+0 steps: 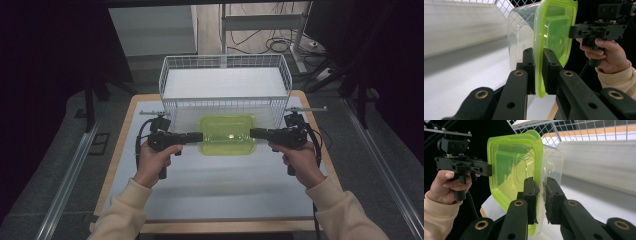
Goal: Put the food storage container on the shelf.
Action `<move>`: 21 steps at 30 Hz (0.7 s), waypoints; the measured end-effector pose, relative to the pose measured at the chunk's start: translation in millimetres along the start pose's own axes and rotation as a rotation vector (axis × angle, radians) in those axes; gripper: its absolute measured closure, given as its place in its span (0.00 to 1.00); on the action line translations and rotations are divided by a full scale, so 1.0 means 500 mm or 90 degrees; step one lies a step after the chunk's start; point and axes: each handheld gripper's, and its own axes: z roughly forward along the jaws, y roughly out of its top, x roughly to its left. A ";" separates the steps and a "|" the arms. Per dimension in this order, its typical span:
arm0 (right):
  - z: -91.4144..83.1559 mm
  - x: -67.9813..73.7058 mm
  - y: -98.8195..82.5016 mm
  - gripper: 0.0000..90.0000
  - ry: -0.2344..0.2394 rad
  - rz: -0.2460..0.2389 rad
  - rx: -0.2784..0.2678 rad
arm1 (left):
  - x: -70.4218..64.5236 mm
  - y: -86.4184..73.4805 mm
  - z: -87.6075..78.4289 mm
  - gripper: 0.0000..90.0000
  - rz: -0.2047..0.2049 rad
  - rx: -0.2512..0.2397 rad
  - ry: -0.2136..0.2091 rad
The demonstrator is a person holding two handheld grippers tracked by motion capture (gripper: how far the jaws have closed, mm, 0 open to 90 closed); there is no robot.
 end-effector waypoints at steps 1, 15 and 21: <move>0.000 0.000 0.000 0.90 0.000 0.000 0.000 | 0.000 0.000 0.000 0.92 0.000 0.000 0.000; 0.002 0.007 0.054 0.89 0.001 -0.014 -0.008 | -0.002 0.047 -0.011 0.92 -0.003 -0.015 0.005; 0.003 0.008 0.071 0.89 0.005 -0.016 -0.010 | -0.005 0.065 -0.015 0.92 0.003 -0.016 0.012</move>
